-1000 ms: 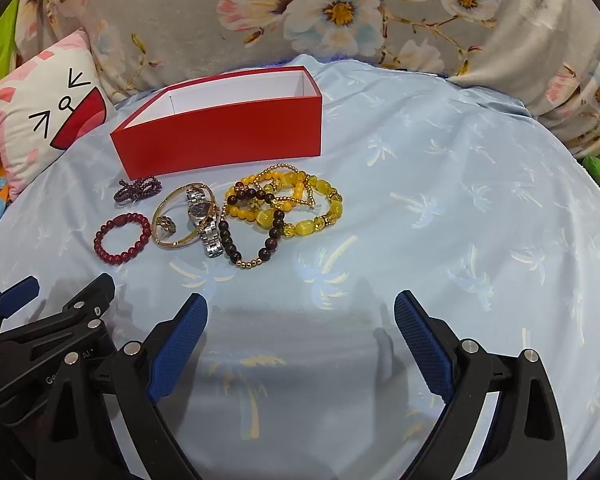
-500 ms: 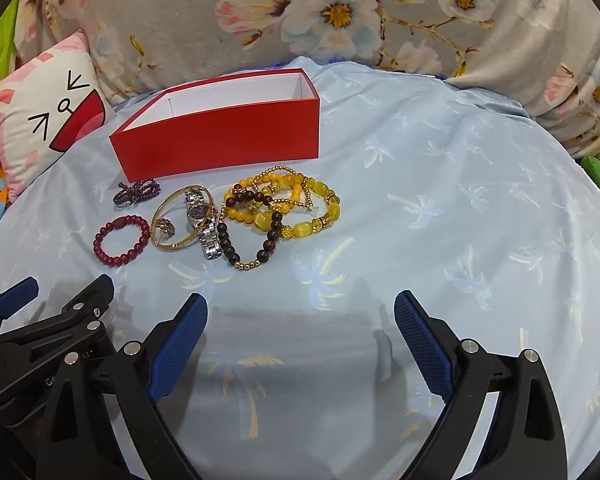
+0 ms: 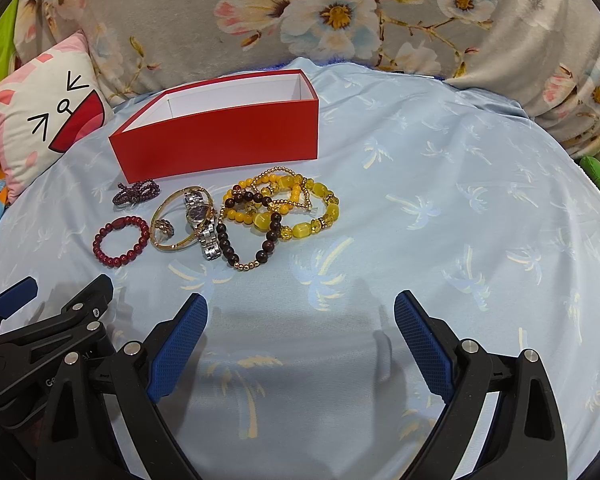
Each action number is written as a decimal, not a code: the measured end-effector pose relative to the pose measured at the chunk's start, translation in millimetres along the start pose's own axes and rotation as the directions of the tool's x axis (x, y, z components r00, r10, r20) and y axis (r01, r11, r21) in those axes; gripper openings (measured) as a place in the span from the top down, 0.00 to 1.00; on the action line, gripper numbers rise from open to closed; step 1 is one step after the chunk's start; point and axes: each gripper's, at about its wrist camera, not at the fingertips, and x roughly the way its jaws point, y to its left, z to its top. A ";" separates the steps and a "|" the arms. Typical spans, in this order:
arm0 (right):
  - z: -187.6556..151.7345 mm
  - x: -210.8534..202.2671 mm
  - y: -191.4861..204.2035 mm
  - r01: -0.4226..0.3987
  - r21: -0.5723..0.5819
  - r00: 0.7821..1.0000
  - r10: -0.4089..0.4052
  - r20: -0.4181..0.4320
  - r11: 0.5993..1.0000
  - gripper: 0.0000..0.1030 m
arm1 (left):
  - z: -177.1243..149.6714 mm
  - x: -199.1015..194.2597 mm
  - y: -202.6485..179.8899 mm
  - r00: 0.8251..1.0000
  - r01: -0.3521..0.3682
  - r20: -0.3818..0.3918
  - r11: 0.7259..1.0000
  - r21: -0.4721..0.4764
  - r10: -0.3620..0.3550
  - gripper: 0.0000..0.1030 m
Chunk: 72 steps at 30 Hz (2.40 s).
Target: Organize jewelry
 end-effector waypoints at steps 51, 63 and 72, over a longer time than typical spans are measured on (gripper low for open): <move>-0.1 -0.2 -0.4 0.001 0.000 1.000 -0.001 0.003 1.000 0.12 | -0.8 -0.5 -0.4 1.000 -0.004 0.009 1.000 0.004 0.004 0.09; -0.3 0.1 -0.2 0.000 0.001 1.000 0.000 0.002 1.000 0.12 | -0.9 -0.7 -0.5 1.000 -0.003 0.009 1.000 0.005 0.003 0.09; 0.5 0.7 -8.3 -0.006 0.031 1.000 0.006 -0.008 1.000 0.12 | -1.5 0.5 18.7 1.000 0.022 -0.019 0.998 -0.059 -0.023 0.09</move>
